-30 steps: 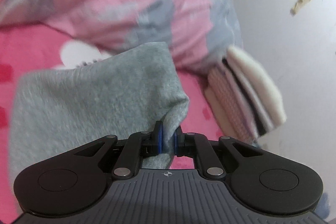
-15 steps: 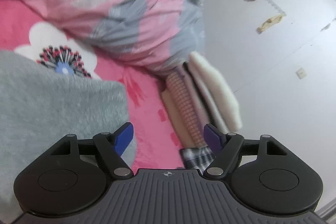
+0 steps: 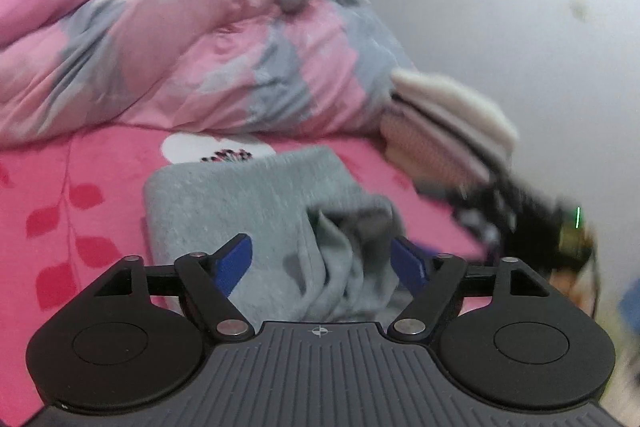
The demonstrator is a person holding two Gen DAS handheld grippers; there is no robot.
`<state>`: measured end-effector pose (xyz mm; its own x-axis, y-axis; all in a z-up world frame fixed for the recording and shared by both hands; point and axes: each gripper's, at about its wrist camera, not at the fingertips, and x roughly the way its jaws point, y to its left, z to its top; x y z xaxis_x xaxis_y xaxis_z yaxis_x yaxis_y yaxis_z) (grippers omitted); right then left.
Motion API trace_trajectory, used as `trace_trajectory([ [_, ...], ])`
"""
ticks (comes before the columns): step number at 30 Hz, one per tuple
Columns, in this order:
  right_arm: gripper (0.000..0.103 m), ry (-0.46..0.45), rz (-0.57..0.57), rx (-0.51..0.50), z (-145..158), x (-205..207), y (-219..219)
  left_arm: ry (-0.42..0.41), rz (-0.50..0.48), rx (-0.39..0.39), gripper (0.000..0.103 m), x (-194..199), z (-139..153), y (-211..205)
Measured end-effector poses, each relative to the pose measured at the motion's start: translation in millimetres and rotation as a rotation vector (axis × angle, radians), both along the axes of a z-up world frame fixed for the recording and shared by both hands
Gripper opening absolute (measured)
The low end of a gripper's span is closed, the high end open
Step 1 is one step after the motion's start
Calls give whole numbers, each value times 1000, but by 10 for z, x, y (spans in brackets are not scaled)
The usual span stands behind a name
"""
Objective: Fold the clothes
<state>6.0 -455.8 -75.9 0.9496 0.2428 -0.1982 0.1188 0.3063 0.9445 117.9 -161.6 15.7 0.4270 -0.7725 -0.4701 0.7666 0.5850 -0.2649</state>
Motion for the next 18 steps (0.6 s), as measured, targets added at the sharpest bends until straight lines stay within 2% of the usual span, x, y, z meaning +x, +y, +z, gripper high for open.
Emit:
trace_trajectory([
  [3, 75, 48, 9, -37, 68, 76, -1, -104, -52, 65, 97, -111, -132, -187],
  [6, 76, 87, 25, -35, 63, 158, -31, -182, -103, 124, 98, -166, -266, -382],
  [9, 76, 129, 56, -34, 49, 265, -71, -201, -142, 147, 98, -164, -374, -534],
  [15, 76, 172, 119, 6, -9, 436, -167, -248, -193, 110, 97, -240, -445, -632],
  [18, 76, 180, 147, 0, 7, 448, -202, -329, -256, 78, 97, -397, -432, -615],
])
